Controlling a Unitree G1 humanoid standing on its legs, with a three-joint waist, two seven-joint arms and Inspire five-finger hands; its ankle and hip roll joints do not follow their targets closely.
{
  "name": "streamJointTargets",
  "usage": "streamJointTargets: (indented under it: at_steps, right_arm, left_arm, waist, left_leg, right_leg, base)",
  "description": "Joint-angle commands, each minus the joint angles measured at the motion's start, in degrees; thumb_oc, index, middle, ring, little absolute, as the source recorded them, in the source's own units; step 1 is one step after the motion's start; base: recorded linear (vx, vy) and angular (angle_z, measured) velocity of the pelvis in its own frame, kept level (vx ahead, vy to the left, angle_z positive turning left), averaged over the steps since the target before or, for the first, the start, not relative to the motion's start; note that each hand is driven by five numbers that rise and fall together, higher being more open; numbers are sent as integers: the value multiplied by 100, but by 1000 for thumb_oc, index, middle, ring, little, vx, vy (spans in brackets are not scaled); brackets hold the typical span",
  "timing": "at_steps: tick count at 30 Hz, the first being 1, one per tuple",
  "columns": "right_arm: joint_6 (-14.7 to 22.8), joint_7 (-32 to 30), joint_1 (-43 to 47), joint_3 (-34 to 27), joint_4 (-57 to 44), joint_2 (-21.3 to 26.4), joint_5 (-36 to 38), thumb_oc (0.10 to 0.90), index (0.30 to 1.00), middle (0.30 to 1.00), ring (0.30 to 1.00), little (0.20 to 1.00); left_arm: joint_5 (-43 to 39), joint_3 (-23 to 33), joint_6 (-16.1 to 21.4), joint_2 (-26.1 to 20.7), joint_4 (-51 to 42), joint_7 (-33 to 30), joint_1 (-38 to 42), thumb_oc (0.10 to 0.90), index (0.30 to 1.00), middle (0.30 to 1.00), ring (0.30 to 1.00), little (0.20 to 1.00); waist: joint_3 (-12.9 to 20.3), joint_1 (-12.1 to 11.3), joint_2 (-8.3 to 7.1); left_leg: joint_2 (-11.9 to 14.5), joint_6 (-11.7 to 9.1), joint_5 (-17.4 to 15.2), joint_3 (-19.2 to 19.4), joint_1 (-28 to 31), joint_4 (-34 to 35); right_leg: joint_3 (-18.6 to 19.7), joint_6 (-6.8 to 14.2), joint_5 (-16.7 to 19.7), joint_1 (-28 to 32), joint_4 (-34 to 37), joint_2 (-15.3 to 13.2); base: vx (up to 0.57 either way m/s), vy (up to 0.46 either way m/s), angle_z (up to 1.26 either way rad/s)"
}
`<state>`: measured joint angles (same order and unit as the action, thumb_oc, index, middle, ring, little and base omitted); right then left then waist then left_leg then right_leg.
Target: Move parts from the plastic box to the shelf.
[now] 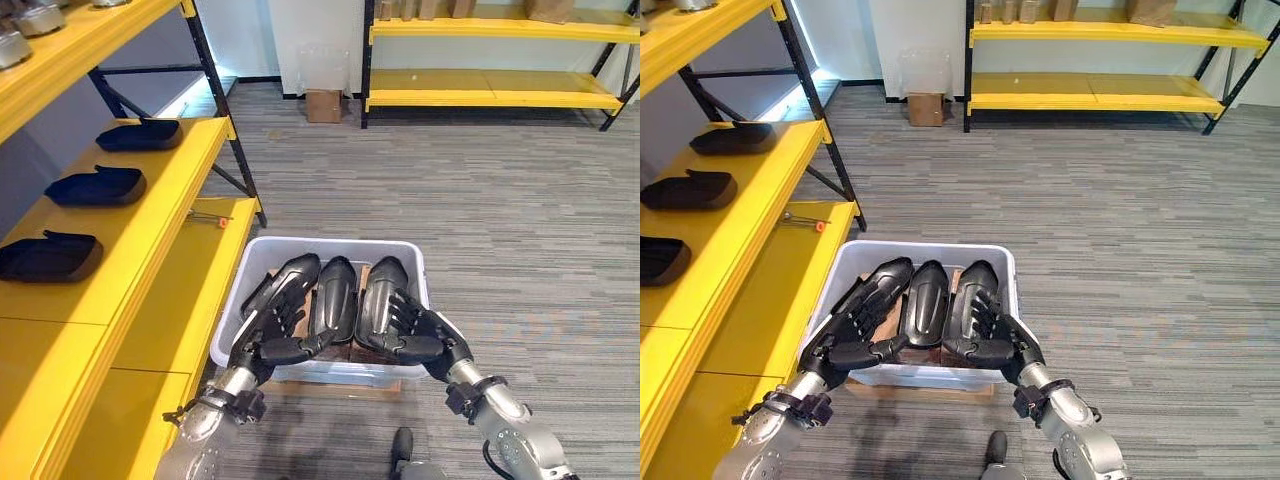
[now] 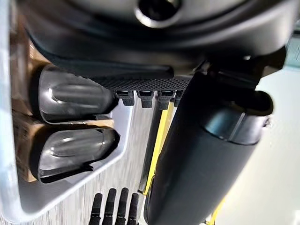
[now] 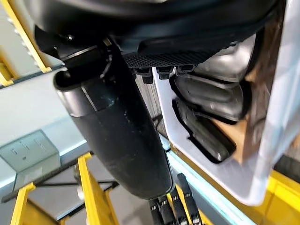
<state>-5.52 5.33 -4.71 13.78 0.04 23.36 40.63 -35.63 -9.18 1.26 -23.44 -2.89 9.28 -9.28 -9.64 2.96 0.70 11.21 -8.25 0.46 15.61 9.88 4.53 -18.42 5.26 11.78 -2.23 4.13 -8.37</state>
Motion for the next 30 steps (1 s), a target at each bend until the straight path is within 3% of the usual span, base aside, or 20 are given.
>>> streamJointTargets:
  at_steps: [1,7,13,22,27,28,30]
  right_arm:
    - [359,92,351,42,-907,-291,50,900,1000,1000,1000,1000]
    - [403,-14,437,64,-863,-244,-81,900,1000,1000,1000,1000]
    - [593,-98,717,95,-925,-169,-515,900,1000,1000,1000,1000]
    - [905,-662,1346,-53,-826,53,-949,900,1000,1000,1000,1000]
    - [850,-682,1538,-184,-650,303,-1064,900,1000,1000,1000,1000]
    - [830,-678,1582,-194,-571,371,-1097,900,1000,1000,1000,1000]
    - [868,-688,1608,-195,-487,395,-1195,900,1000,1000,1000,1000]
  left_arm:
    - [-91,241,370,-286,-722,107,349,900,1000,1000,1000,1000]
    - [-71,228,359,-251,-775,149,367,900,1000,1000,1000,1000]
    - [-172,224,295,-303,-776,-68,487,900,1000,1000,1000,1000]
    - [-160,160,105,-414,-839,38,594,900,1000,1000,1000,1000]
    - [-154,116,223,-409,-804,-117,700,900,1000,1000,1000,1000]
    - [-252,89,229,-337,-788,-161,777,900,1000,1000,1000,1000]
    - [-291,55,247,-269,-745,-262,845,900,1000,1000,1000,1000]
  waist:
    - [291,-88,-208]
    - [310,-81,-173]
    - [226,-97,-156]
    - [182,-298,-176]
    - [230,-301,-225]
    - [181,-319,-249]
    - [133,-337,-280]
  left_leg:
    - [-697,708,-383,173,-22,47]
    - [-607,634,-310,241,-19,14]
    - [-566,633,-382,288,39,-55]
    - [-469,615,-456,229,40,-189]
    - [-464,539,-743,241,-78,-952]
    - [-352,387,-412,259,-401,-1842]
    - [-297,334,-321,200,-719,-2507]
  right_leg:
    - [19,523,-809,48,-574,-365]
    - [-1,416,-887,198,-496,-282]
    - [-105,470,-839,41,-653,-384]
    - [-350,424,-941,37,-839,-385]
    - [-308,128,-1173,176,-879,-157]
    - [-269,-73,-1286,359,-774,18]
    - [-223,-191,-1341,453,-717,101]
  base:
    - [79,-69,5]
    - [72,-53,2]
    - [83,-43,-1]
    - [79,-116,11]
    - [48,-254,12]
    - [-1,-205,5]
    - [-3,-162,1]
